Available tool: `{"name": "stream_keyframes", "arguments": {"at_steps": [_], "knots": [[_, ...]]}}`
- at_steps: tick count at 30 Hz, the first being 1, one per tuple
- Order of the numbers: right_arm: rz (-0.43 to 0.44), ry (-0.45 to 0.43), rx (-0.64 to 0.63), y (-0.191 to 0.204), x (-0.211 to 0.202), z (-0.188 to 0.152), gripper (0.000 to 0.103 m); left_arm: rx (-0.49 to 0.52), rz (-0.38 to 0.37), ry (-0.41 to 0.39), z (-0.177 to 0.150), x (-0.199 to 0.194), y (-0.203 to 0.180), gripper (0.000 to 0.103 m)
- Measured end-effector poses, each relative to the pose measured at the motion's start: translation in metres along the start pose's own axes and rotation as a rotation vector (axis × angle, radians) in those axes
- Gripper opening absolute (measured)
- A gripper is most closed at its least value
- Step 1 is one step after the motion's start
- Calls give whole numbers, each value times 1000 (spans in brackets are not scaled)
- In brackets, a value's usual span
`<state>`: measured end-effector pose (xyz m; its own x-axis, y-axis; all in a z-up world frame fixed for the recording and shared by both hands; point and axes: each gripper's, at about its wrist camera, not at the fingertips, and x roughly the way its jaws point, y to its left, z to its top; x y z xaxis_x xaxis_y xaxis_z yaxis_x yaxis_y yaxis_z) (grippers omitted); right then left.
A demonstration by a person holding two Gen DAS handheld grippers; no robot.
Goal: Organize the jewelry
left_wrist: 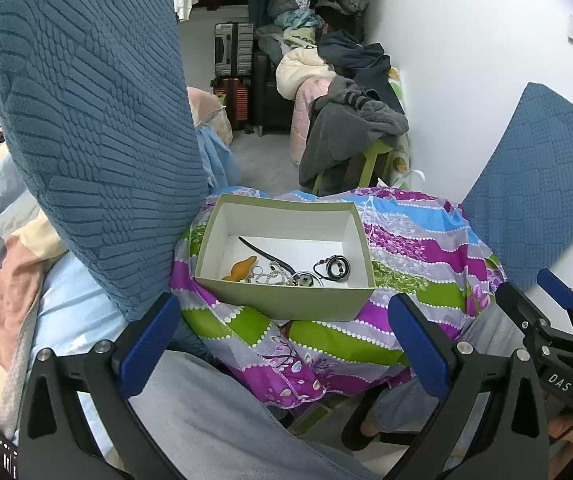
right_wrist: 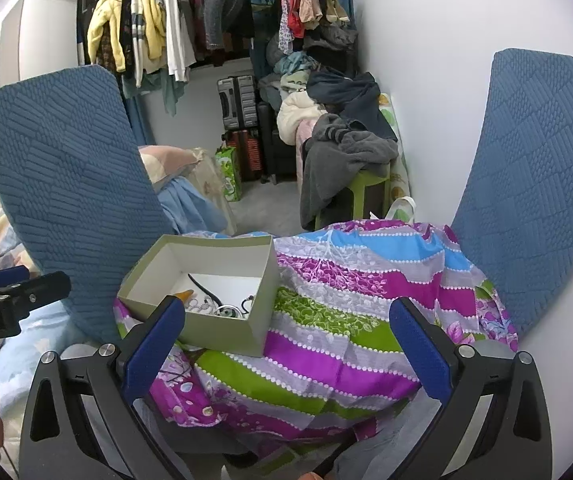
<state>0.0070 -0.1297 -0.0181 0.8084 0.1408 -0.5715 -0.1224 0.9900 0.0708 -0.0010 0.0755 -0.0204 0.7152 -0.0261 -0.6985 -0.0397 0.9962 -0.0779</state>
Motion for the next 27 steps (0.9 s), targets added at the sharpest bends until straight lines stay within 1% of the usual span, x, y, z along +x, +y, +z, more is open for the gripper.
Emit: {"name": "stream_keyframes", "arguments": {"at_steps": [11, 14, 21, 24, 27], "knots": [[2, 8, 0, 0, -1, -1, 103, -5, -4, 3, 0, 0, -1, 103], [-1, -4, -2, -1, -3, -1, 103, -14, -13, 1, 1, -2, -1, 103], [-1, -4, 2, 4, -3, -2, 103, -25, -5, 1, 3, -1, 6, 103], [2, 3, 0, 4, -3, -3, 103, -31, -31, 11, 2, 1, 8, 103], [-1, 7, -3, 4, -3, -3, 103, -14, -13, 3, 2, 0, 7, 103]]}}
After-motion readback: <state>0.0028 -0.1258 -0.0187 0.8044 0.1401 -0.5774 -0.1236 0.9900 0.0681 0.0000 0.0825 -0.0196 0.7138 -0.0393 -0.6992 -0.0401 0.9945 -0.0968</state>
